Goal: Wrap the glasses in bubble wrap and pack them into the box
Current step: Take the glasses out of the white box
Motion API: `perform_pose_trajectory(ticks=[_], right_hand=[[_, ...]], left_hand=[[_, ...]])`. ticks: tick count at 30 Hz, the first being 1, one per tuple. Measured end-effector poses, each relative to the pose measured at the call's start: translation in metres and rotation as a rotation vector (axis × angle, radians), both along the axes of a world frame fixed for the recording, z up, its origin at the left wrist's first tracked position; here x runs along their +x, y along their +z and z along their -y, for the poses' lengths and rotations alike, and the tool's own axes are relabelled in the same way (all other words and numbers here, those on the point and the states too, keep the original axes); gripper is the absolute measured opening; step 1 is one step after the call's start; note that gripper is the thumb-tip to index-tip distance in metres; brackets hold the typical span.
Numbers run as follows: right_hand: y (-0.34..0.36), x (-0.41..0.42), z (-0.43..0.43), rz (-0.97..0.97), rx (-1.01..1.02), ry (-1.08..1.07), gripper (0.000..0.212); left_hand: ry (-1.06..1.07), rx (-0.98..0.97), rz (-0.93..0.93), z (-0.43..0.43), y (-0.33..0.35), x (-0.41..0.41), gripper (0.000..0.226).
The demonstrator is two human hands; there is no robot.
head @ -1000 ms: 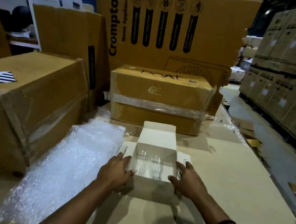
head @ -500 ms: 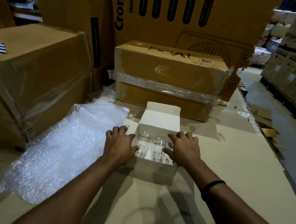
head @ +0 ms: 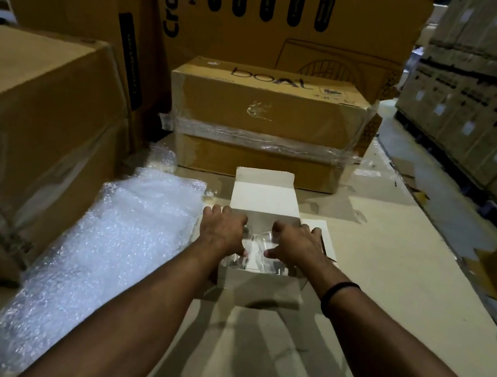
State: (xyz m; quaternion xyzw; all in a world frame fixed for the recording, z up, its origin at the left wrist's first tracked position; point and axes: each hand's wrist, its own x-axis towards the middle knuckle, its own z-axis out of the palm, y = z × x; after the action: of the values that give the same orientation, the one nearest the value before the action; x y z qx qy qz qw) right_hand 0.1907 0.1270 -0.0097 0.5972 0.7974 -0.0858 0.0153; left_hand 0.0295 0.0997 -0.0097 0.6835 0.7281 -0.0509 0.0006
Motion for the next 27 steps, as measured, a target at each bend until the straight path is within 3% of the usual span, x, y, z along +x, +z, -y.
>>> perform_pose_trajectory(ticks=[3, 7, 9, 12, 15, 20, 27], right_hand=[[0.003, 0.007, 0.008, -0.133, -0.009, -0.106, 0.034], [0.004, 0.027, 0.023, -0.473, 0.033, -0.209, 0.023], [0.01, 0.036, 0.036, -0.654, 0.079, -0.23, 0.022], [0.025, 0.052, 0.055, -0.852, 0.154, -0.264, 0.021], [0.041, 0.078, 0.071, -1.028, 0.218, -0.306, 0.021], [0.05, 0.146, 0.09, -1.043, 0.3, -0.345, 0.023], [0.0, 0.219, 0.062, -0.905, 0.176, -0.397, 0.023]], left_hand=[[-0.001, 0.066, 0.094, 0.009, 0.001, -0.005, 0.062], [-0.045, 0.254, 0.268, 0.026, -0.005, -0.014, 0.032], [-0.08, 0.349, 0.506, 0.033, -0.011, -0.016, 0.019], [-0.094, 0.419, 0.893, 0.044, -0.006, -0.01, 0.021], [-0.195, 0.478, 1.085, 0.058, 0.009, 0.009, 0.026], [-0.339, 0.351, 1.275, 0.088, 0.018, 0.075, 0.034], [-0.288, 0.299, 1.159, 0.085, -0.026, 0.173, 0.025]])
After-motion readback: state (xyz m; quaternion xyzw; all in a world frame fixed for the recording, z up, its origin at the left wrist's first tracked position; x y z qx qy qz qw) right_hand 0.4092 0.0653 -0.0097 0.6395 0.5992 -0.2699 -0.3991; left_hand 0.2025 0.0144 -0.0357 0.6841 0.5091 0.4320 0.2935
